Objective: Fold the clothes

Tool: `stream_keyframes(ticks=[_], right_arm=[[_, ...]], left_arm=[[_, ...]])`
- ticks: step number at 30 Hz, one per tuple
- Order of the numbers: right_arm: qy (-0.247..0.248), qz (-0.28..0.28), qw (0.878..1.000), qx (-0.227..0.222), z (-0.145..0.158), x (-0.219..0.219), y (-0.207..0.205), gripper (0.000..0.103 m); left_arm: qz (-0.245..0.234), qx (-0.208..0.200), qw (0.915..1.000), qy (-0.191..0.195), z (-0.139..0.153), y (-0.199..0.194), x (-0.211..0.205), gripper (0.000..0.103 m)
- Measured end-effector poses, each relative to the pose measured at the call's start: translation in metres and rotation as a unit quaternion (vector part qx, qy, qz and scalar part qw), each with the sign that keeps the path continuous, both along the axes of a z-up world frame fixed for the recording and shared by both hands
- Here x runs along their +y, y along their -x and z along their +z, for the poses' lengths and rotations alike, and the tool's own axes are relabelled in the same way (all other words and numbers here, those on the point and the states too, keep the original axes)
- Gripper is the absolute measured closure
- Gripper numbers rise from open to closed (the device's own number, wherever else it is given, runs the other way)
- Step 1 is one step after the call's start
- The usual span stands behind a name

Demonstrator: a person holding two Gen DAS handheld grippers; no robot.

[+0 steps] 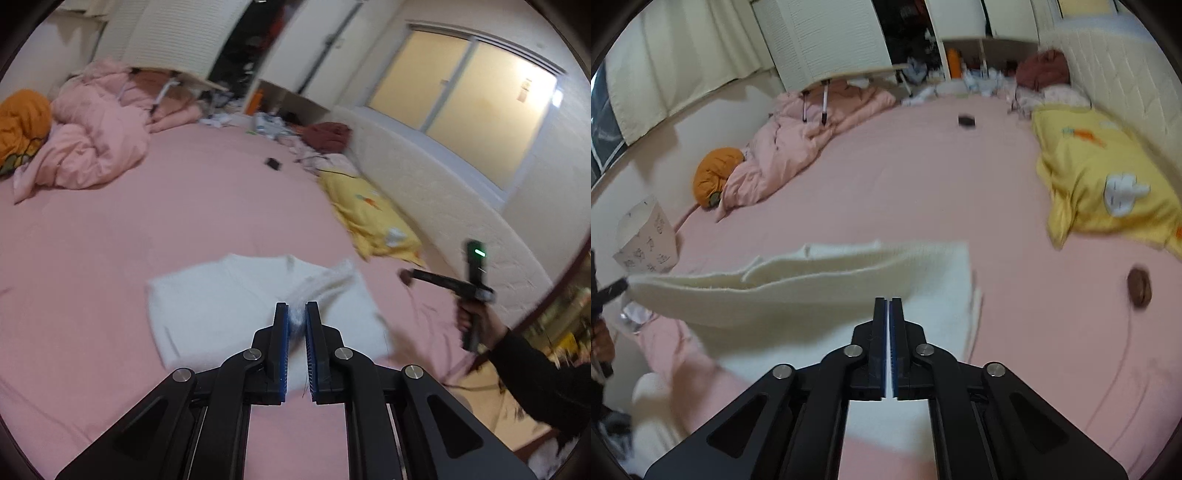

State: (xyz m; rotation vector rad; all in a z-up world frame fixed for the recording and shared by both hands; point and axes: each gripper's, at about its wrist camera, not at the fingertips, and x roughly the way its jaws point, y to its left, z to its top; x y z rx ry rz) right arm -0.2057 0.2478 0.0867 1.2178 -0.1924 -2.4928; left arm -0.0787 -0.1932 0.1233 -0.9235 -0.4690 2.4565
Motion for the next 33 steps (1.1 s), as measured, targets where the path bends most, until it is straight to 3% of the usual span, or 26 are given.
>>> stream_keyframes(ticks=[3, 4, 5, 6, 7, 8, 9, 10, 12, 14, 17, 21, 24, 27, 28, 29, 31, 33], right_arm=[[0.072, -0.016, 0.995, -0.062, -0.019, -0.001, -0.015, 0.087], [0.111, -0.030, 0.989, -0.096, -0.029, 0.000, -0.019, 0.079], [0.147, -0.047, 0.979, -0.136, -0.043, 0.001, -0.022, 0.057], [0.178, -0.060, 0.967, -0.170, -0.057, 0.003, -0.026, 0.042], [0.197, -0.076, 0.958, -0.194, -0.071, 0.002, -0.029, 0.014], [0.216, -0.091, 0.947, -0.218, -0.084, 0.001, -0.032, 0.011], [0.230, -0.105, 0.938, -0.238, -0.097, 0.000, -0.034, 0.011], [0.227, -0.117, 0.936, -0.242, -0.104, -0.001, -0.036, 0.011], [0.237, -0.131, 0.932, -0.241, -0.112, -0.003, -0.037, 0.011], [0.257, -0.124, 0.931, -0.229, -0.113, -0.011, -0.032, 0.011], [0.284, -0.115, 0.929, -0.206, -0.110, -0.021, -0.015, 0.011], [0.298, -0.122, 0.928, -0.186, -0.114, -0.023, 0.027, 0.012], [0.284, -0.132, 0.931, -0.187, -0.127, -0.021, 0.058, 0.016], [0.271, -0.145, 0.932, -0.193, -0.143, -0.017, 0.080, 0.019], [0.269, -0.148, 0.931, -0.198, -0.149, -0.018, 0.087, 0.021], [0.269, -0.149, 0.929, -0.207, -0.157, -0.018, 0.094, 0.023], [0.276, -0.146, 0.926, -0.214, -0.168, -0.018, 0.103, 0.035], [0.287, -0.133, 0.926, -0.204, -0.169, -0.021, 0.110, 0.063]], left_arm=[[-0.011, 0.003, 0.9996, -0.025, 0.003, -0.045, 0.010, 0.102], [-0.013, 0.003, 0.9992, -0.038, 0.002, -0.057, 0.010, 0.102], [-0.014, 0.002, 0.9986, -0.050, 0.000, -0.069, 0.010, 0.102], [-0.015, -0.003, 0.9984, -0.055, -0.004, -0.078, 0.010, 0.102], [-0.015, -0.014, 0.9986, -0.048, -0.012, -0.085, 0.011, 0.102], [-0.013, -0.028, 0.9988, -0.038, -0.021, -0.089, 0.013, 0.102], [-0.007, -0.046, 0.9987, -0.023, -0.032, -0.089, 0.015, 0.102], [0.002, -0.068, 0.9976, -0.010, -0.044, -0.087, 0.017, 0.100], [0.022, -0.116, 0.9929, -0.011, -0.072, -0.079, 0.018, 0.087], [0.043, -0.154, 0.9866, -0.030, -0.099, -0.070, 0.023, 0.063], [0.077, -0.219, 0.9718, -0.042, -0.145, -0.050, 0.037, 0.060], [0.120, -0.305, 0.9428, -0.062, -0.207, -0.024, 0.051, 0.060], [0.140, -0.309, 0.9356, -0.098, -0.222, -0.020, 0.052, 0.059], [0.147, -0.299, 0.9266, -0.174, -0.225, -0.013, 0.048, 0.059], [0.144, -0.300, 0.9253, -0.182, -0.224, -0.009, 0.050, 0.068], [0.139, -0.299, 0.9259, -0.185, -0.221, -0.006, 0.053, 0.092], [0.129, -0.296, 0.9270, -0.190, -0.214, 0.001, 0.060, 0.094], [0.112, -0.285, 0.9325, -0.192, -0.202, 0.005, 0.070, 0.094]])
